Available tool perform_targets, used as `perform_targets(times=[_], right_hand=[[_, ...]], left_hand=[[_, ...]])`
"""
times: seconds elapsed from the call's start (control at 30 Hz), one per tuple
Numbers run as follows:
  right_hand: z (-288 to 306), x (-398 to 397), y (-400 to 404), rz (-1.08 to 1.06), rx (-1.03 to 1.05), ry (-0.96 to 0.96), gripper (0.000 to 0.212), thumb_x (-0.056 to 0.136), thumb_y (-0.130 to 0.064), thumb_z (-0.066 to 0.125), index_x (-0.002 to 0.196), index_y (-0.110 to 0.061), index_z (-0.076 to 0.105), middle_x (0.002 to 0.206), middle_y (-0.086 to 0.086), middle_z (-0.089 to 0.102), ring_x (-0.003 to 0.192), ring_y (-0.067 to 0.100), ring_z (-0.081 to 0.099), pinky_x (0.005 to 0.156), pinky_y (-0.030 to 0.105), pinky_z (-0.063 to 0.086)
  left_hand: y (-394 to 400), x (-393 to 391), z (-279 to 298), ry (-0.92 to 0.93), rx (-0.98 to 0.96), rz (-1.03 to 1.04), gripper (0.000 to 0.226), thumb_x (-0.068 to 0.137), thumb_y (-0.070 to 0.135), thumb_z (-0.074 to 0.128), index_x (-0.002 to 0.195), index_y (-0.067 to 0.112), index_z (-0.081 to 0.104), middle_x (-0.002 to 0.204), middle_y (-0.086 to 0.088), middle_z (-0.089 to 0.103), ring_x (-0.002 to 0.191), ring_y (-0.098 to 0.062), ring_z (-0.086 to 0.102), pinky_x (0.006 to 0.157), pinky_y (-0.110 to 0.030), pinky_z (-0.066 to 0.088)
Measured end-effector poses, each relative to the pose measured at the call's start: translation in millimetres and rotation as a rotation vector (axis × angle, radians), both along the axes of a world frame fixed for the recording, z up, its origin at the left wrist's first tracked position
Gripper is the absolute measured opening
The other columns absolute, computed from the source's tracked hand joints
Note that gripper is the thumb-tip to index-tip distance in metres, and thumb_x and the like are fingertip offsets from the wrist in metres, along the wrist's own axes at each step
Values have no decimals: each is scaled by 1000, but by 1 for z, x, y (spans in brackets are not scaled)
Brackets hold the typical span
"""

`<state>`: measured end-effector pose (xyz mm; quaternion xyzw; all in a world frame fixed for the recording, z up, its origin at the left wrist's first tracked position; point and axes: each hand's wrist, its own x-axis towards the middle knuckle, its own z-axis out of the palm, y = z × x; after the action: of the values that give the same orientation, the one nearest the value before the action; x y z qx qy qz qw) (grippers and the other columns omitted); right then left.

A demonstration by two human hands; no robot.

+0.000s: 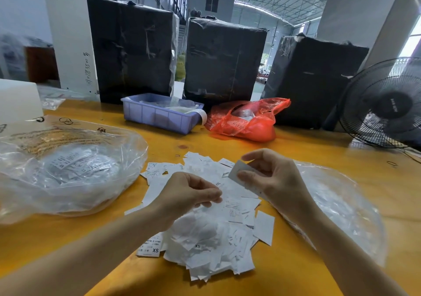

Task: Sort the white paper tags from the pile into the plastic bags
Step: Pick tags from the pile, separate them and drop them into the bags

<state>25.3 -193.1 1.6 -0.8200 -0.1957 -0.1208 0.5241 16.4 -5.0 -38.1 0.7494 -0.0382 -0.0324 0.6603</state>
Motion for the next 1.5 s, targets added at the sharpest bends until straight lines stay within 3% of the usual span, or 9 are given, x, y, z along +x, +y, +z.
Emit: perform_targets(times=[0.13, 0.33, 0.83, 0.97, 1.1, 1.2, 1.27, 1.37, 1.5], right_hand=[[-3, -3, 6, 11, -141, -55, 30, 76, -10, 78, 88, -33, 62, 78, -2, 68, 75, 16, 66, 70, 32, 56], [-3, -3, 4, 55, -226, -29, 31, 74, -11, 78, 85, -35, 61, 77, -5, 68, 75, 14, 67, 71, 33, 57], [-9, -1, 7, 43, -269, -132, 28, 75, -10, 78, 92, -25, 63, 82, -4, 69, 77, 10, 68, 71, 29, 57], [-10, 0, 6, 119, -250, -30, 27, 75, -6, 78, 93, -19, 63, 81, 2, 71, 73, 5, 68, 69, 20, 56], [-9, 1, 5, 150, -244, 66, 25, 75, -5, 77, 91, -19, 64, 80, 6, 71, 74, 11, 68, 72, 30, 56], [-6, 1, 4, 180, -360, 55, 16, 79, -11, 74, 91, -20, 71, 82, -2, 69, 77, 8, 64, 73, 29, 53], [-7, 0, 6, 214, -459, 44, 24, 82, -13, 71, 105, -17, 72, 87, -8, 59, 82, 5, 57, 76, 24, 49], [-8, -2, 10, 244, -578, 76, 49, 83, -12, 70, 129, -22, 58, 88, -12, 42, 84, 5, 47, 79, 20, 45], [-7, -4, 10, 217, -563, 76, 77, 74, -11, 78, 141, -26, 41, 89, -11, 44, 70, 3, 49, 70, 16, 47]], left_hand=[[-2, -2, 1, -7, 46, -36, 8, 77, 13, 75, 70, 13, 75, 72, -4, 74, 56, -4, 60, 55, -15, 44], [0, -3, 3, 2, 52, -53, 2, 77, 12, 75, 76, 10, 75, 72, -4, 74, 56, -3, 59, 52, -13, 42], [0, -3, 5, 9, 83, -133, 2, 78, 13, 75, 76, 13, 76, 76, -3, 75, 59, -4, 63, 54, -12, 46], [2, -2, 6, -8, 76, -126, 3, 78, 14, 74, 77, 13, 76, 77, -4, 75, 60, -4, 63, 53, -12, 45], [1, -3, 5, -25, 91, -141, 2, 77, 13, 75, 77, 11, 76, 75, -5, 75, 58, -4, 62, 53, -12, 44], [0, -3, 6, -36, 91, -149, 3, 76, 16, 76, 77, 13, 77, 72, -4, 74, 58, -5, 63, 54, -13, 45], [0, -3, 6, -39, 79, -127, 3, 75, 16, 76, 72, 16, 77, 64, -4, 72, 56, -5, 61, 53, -13, 44], [-2, -4, 5, -41, 63, -136, 7, 77, 18, 74, 70, 17, 77, 61, -4, 69, 56, -7, 59, 54, -14, 45], [-4, -7, 5, -49, 64, -145, 18, 71, 34, 72, 70, 17, 77, 67, -9, 71, 62, -14, 58, 56, -17, 47]])
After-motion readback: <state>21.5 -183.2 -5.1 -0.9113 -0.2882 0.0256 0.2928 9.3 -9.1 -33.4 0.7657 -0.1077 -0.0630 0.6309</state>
